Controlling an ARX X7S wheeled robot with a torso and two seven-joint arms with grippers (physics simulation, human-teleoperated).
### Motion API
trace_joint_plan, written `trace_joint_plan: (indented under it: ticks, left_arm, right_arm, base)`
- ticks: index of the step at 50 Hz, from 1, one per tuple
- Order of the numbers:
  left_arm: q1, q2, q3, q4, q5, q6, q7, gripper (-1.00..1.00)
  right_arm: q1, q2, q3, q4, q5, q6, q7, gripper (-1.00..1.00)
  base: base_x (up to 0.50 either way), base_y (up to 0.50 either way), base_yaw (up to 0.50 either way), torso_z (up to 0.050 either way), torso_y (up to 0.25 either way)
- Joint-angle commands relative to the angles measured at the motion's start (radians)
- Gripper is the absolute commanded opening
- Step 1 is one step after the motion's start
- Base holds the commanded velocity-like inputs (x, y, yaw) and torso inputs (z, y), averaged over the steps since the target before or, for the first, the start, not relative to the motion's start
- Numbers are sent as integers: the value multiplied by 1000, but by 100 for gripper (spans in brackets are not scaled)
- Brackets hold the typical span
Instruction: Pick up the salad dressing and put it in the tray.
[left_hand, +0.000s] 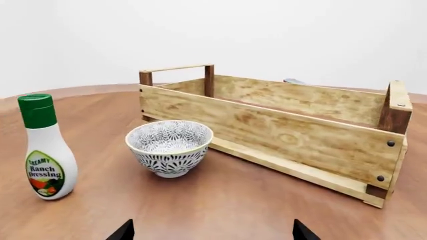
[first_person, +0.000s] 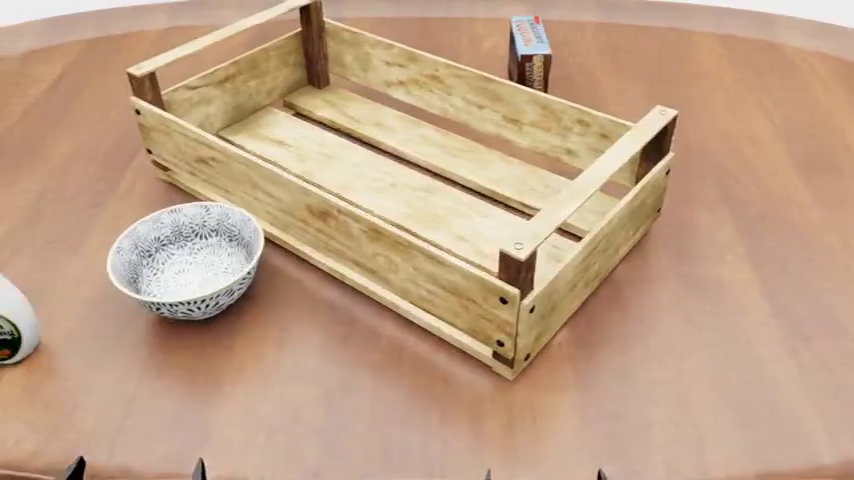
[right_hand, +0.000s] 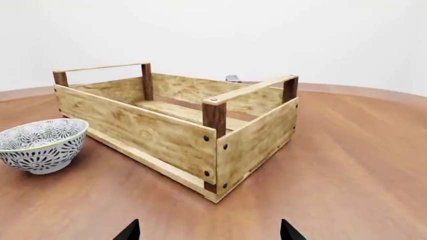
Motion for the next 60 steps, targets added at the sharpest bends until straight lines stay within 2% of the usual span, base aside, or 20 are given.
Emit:
trace_joint_plan:
  ticks: [1, 35, 40, 45, 47, 48, 56, 60]
  left_arm:
    - [3, -18, 22, -11, -15, 30, -11, 100]
    - [-1, -52, 75, -36, -12, 67, -65, 100]
    - [-12, -55, 75, -36, -13, 45, -80, 100]
    - [-32, -77, 64, 122, -57, -117, -86, 100]
    - [-38, -84, 58, 185, -72, -164, -91, 100]
    - [-44, -97, 58, 259, -83, -208, -90, 100]
    - [-58, -161, 55, 527, -138, -351, -76, 100]
    - [-63, -163, 41, 572, -166, -393, -90, 100]
  right_arm:
    - [0, 16, -20, 7, 29, -22, 10, 100]
    - [-8, 55, -75, -5, 42, -48, 53, 100]
    - [-7, 66, -103, -6, 15, -60, 50, 100]
    - [16, 69, -62, -96, -23, -9, 136, 100]
    - [30, 75, -52, -166, -43, 57, 163, 100]
    - [51, 76, -29, -246, -53, 152, 194, 100]
    - [112, 105, 22, -504, -3, 377, 200, 100]
    - [120, 112, 27, -539, 2, 400, 204, 100]
  base:
    - [0, 500, 0, 0, 0]
    - [0, 498, 0, 0, 0]
    - [0, 39, 0, 0, 0]
    - [163, -17, 0, 0, 0]
    - [500, -104, 0, 0, 0]
    - [500, -98, 0, 0, 0]
    - [500, -69, 0, 0, 0]
    - [500, -66, 0, 0, 0]
